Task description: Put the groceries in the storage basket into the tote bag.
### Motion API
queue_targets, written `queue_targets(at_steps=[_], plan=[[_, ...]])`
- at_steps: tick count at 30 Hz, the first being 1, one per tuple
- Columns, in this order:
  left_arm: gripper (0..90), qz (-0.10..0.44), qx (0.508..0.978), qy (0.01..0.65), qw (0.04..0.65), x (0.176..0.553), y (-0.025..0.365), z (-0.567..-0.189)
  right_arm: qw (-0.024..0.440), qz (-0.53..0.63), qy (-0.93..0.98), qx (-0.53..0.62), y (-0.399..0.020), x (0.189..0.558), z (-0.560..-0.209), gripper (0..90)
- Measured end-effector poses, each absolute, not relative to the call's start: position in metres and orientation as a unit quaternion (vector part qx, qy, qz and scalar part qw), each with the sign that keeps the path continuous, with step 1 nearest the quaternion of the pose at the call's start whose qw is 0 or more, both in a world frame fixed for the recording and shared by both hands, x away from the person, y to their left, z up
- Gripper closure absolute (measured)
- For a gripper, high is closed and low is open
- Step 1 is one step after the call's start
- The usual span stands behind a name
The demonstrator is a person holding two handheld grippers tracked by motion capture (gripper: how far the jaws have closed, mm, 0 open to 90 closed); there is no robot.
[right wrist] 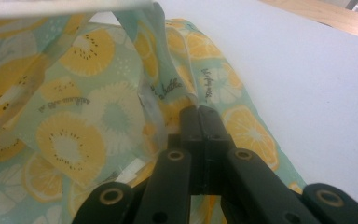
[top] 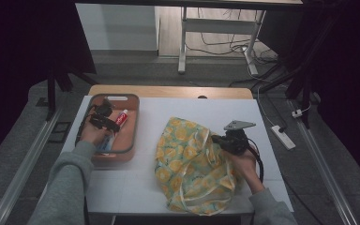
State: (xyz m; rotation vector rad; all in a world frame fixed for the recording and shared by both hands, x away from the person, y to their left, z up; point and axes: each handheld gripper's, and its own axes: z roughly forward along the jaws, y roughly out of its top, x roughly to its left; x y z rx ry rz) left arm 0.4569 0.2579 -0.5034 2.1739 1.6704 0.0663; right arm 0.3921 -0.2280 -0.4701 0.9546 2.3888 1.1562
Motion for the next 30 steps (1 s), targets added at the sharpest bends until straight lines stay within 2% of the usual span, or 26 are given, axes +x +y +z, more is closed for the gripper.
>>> queue_targets(at_steps=[7, 13, 19, 24, 30], plan=[[75.2, 0.031, 0.781, 0.588, 0.207, 0.453, 0.258, -0.499, 0.161, 0.406, 0.835, 0.334, -0.228, 0.392, -0.470, 90.0], [75.5, 0.052, 0.772, 0.571, 0.276, 0.442, 0.265, -0.473, 0.160, 0.407, 0.835, 0.334, -0.228, 0.393, -0.470, 90.0], [75.7, 0.089, 0.769, 0.520, 0.360, 0.415, 0.261, -0.424, 0.158, 0.410, 0.833, 0.335, -0.227, 0.393, -0.469, 90.0], [75.6, 0.113, 0.780, 0.466, 0.403, 0.386, 0.245, -0.391, 0.159, 0.414, 0.832, 0.334, -0.227, 0.393, -0.467, 90.0], [75.6, 0.091, 0.796, 0.401, 0.444, 0.357, 0.214, -0.377, 0.154, 0.420, 0.830, 0.334, -0.225, 0.393, -0.466, 90.0]])
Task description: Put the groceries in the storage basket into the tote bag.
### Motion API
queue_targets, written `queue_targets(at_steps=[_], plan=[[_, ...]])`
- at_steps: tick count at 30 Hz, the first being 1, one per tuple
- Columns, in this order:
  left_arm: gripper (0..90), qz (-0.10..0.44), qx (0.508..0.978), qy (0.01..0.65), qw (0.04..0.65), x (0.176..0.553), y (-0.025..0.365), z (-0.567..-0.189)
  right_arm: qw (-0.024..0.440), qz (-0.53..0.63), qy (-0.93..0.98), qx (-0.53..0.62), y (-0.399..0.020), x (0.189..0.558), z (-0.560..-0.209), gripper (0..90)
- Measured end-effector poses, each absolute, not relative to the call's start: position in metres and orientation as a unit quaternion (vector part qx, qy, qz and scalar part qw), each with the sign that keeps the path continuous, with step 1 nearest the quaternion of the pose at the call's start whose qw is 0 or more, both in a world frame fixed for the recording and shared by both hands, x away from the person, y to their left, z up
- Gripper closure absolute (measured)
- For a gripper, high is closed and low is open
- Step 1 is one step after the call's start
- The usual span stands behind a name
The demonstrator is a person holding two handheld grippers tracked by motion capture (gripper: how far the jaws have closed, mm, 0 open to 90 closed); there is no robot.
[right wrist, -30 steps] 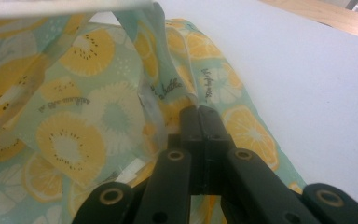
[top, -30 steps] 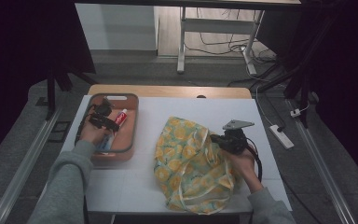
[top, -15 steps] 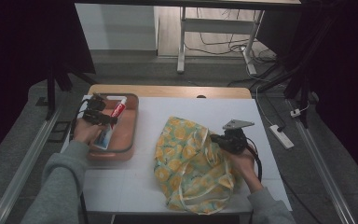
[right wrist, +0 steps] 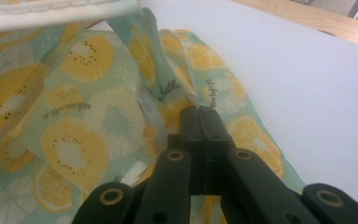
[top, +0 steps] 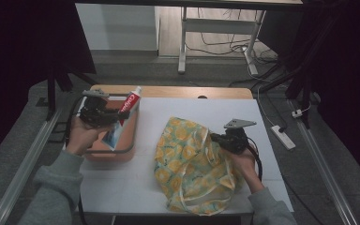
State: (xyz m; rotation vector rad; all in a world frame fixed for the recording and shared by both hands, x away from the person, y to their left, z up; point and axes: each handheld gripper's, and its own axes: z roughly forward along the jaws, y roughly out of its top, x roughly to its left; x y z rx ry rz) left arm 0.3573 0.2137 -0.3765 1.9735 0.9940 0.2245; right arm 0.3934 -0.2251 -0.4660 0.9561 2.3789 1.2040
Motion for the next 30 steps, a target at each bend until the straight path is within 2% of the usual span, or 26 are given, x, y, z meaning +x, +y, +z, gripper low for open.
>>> queue_targets(at_steps=[7, 16, 30], plan=[[75.6, 0.050, 0.816, 0.321, 0.478, 0.336, 0.161, -0.376, 0.152, 0.424, 0.829, 0.333, -0.224, 0.393, -0.464, 90.0], [75.6, -0.004, 0.836, 0.216, 0.504, 0.310, 0.074, -0.377, 0.145, 0.424, 0.831, 0.330, -0.221, 0.395, -0.466, 90.0], [75.5, -0.042, 0.851, 0.159, 0.499, 0.310, -0.008, -0.419, 0.136, 0.430, 0.829, 0.331, -0.223, 0.397, -0.467, 90.0]])
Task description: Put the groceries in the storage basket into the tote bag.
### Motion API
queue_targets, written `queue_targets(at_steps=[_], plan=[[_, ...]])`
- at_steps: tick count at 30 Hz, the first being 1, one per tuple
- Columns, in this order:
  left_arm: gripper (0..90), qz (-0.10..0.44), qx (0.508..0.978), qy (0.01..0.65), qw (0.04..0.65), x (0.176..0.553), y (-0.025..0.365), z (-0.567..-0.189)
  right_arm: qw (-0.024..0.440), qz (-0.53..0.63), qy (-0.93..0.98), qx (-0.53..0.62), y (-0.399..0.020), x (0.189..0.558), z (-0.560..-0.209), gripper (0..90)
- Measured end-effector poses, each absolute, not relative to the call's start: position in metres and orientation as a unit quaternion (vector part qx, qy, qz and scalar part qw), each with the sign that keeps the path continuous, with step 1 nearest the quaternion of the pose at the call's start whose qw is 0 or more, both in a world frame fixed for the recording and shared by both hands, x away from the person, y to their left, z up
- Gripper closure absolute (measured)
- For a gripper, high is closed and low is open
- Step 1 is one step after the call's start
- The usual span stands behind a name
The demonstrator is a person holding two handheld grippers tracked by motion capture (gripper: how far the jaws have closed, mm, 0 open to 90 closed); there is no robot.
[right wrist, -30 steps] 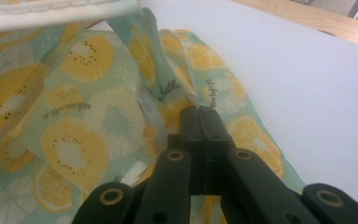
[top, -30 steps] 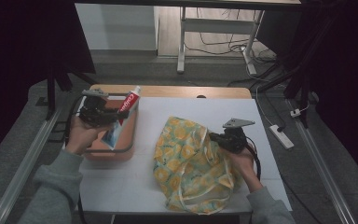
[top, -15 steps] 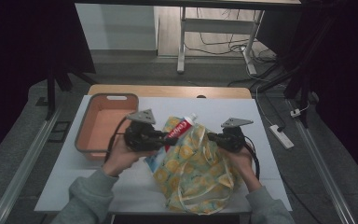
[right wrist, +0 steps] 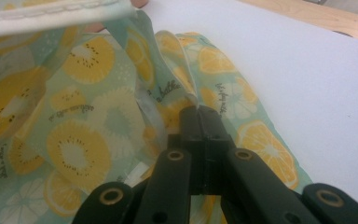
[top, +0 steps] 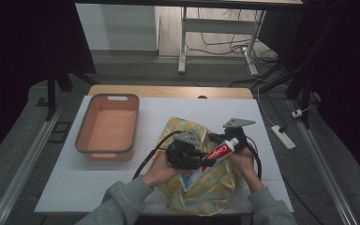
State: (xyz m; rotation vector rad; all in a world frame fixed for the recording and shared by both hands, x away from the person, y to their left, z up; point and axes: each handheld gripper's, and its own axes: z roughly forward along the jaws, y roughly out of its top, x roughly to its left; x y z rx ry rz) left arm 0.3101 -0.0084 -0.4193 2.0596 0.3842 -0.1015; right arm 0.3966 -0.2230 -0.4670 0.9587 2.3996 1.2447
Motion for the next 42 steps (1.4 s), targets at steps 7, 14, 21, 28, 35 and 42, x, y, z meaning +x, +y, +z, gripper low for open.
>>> queue_targets(at_steps=[7, 14, 21, 28, 35, 42], plan=[[75.4, -0.035, 0.858, 0.153, 0.488, 0.316, -0.022, -0.439, 0.133, 0.433, 0.828, 0.329, -0.224, 0.397, -0.467, 90.0], [75.3, -0.025, 0.873, 0.164, 0.459, 0.318, -0.019, -0.458, 0.128, 0.452, 0.819, 0.329, -0.231, 0.397, -0.463, 90.0], [75.4, 0.009, 0.896, 0.171, 0.409, 0.315, -0.008, -0.467, 0.130, 0.463, 0.811, 0.334, -0.240, 0.395, -0.456, 90.0], [75.3, 0.033, 0.916, 0.181, 0.356, 0.317, -0.002, -0.472, 0.133, 0.485, 0.798, 0.333, -0.246, 0.391, -0.443, 90.0], [75.2, 0.045, 0.929, 0.196, 0.310, 0.322, -0.006, -0.482, 0.135, 0.508, 0.790, 0.317, -0.245, 0.383, -0.428, 90.0], [74.6, 0.053, 0.926, 0.230, 0.296, 0.333, -0.013, -0.492, 0.126, 0.521, 0.789, 0.298, -0.235, 0.374, -0.419, 90.0]])
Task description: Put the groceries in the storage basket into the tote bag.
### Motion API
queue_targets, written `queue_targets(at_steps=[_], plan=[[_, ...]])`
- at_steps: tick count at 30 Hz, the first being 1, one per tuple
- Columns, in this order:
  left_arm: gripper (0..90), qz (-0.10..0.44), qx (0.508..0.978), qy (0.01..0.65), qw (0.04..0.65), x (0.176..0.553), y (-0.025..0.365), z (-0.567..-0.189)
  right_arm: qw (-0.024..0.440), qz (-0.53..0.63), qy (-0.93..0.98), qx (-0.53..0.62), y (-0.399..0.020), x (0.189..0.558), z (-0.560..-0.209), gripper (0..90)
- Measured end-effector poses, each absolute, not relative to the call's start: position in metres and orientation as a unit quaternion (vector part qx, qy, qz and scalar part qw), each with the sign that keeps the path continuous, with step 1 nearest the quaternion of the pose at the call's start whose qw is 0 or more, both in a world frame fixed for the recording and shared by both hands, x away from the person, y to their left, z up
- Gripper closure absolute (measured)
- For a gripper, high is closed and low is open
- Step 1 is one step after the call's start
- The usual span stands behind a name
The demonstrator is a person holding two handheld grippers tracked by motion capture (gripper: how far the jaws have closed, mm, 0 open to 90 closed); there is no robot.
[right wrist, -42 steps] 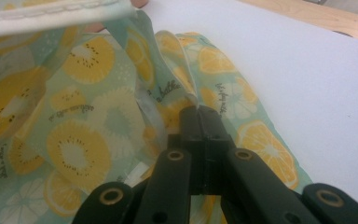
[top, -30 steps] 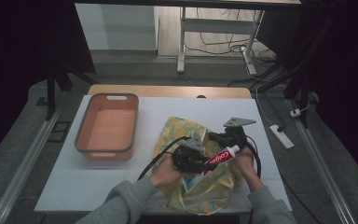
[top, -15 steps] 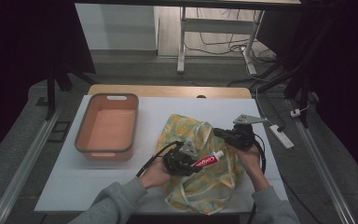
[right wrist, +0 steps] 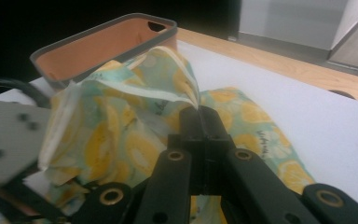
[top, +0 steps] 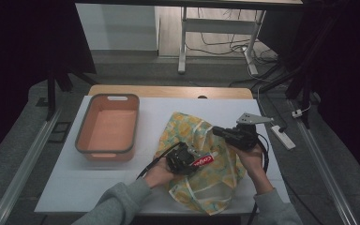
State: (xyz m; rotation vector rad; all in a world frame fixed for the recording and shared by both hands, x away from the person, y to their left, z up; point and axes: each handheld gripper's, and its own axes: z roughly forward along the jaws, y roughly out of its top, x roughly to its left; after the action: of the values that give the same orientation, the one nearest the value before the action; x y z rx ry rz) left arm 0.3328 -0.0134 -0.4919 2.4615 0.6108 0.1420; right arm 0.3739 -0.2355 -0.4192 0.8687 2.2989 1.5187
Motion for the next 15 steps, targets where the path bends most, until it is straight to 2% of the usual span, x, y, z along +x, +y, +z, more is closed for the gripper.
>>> queue_targets(at_steps=[4, 5, 7, 8, 12, 15], plan=[[72.6, 0.060, 0.923, 0.237, 0.296, 0.336, -0.012, -0.494, 0.124, 0.519, 0.793, 0.294, -0.232, 0.372, -0.419, 90.0], [69.7, 0.060, 0.920, 0.237, 0.306, 0.336, -0.010, -0.492, 0.124, 0.518, 0.793, 0.296, -0.232, 0.373, -0.420, 90.0], [55.2, 0.064, 0.911, 0.241, 0.330, 0.333, -0.004, -0.483, 0.124, 0.518, 0.793, 0.297, -0.233, 0.373, -0.420, 90.0], [52.6, 0.067, 0.907, 0.236, 0.342, 0.330, 0.000, -0.478, 0.123, 0.518, 0.793, 0.297, -0.234, 0.373, -0.420, 90.0], [46.0, 0.080, 0.896, 0.229, 0.372, 0.318, 0.019, -0.461, 0.124, 0.519, 0.791, 0.299, -0.235, 0.373, -0.420, 90.0], [45.0, 0.090, 0.881, 0.236, 0.399, 0.311, 0.040, -0.450, 0.123, 0.514, 0.795, 0.298, -0.234, 0.373, -0.421, 90.0]])
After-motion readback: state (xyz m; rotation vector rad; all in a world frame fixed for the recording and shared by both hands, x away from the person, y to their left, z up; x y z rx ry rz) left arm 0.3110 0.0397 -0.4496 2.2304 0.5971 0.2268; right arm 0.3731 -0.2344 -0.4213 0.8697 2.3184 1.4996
